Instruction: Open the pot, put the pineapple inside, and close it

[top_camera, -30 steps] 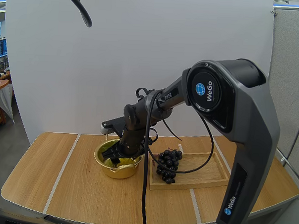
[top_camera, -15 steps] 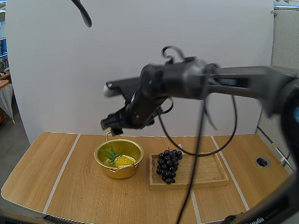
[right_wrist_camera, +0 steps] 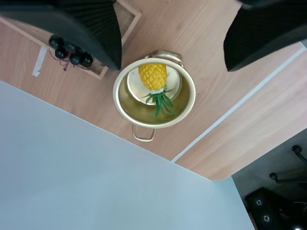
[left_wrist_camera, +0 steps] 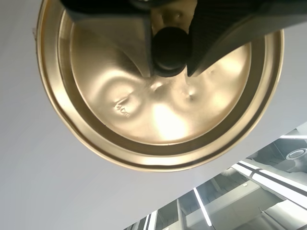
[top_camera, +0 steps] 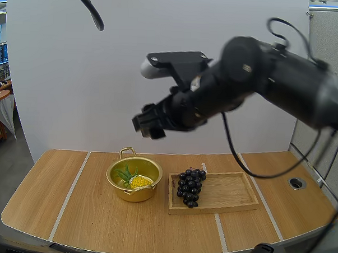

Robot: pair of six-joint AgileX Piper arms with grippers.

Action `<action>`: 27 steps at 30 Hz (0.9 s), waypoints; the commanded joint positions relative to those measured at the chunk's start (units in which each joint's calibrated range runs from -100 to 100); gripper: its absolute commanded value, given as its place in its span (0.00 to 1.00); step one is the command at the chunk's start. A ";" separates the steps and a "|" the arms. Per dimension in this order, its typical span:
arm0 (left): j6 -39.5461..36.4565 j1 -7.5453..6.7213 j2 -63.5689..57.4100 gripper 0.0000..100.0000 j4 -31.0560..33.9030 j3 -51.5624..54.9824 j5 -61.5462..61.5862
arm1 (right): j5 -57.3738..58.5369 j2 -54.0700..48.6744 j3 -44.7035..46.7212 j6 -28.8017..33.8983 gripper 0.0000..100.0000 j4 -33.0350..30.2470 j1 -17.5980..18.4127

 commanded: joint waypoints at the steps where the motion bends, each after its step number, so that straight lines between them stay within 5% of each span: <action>1: -0.39 -0.14 0.05 0.00 0.15 -0.42 -1.88 | 1.17 -10.41 9.26 -0.15 1.00 -1.76 0.04; 15: -0.39 -0.14 0.05 0.00 0.15 -0.42 -1.88 | 6.31 -23.64 20.78 2.94 1.00 -5.90 -1.03; 17: -0.39 -0.14 0.05 0.00 0.15 -0.42 -1.88 | 6.31 -24.97 22.11 2.94 0.79 -5.56 -1.51; 22: -0.39 -0.14 0.05 0.00 0.15 -0.42 -1.88 | 7.14 -27.55 24.74 2.94 0.00 -4.46 -2.23; 27: -0.39 -0.14 0.05 0.00 0.15 -0.42 -1.88 | 7.26 -28.21 25.11 3.03 0.00 -3.63 -2.78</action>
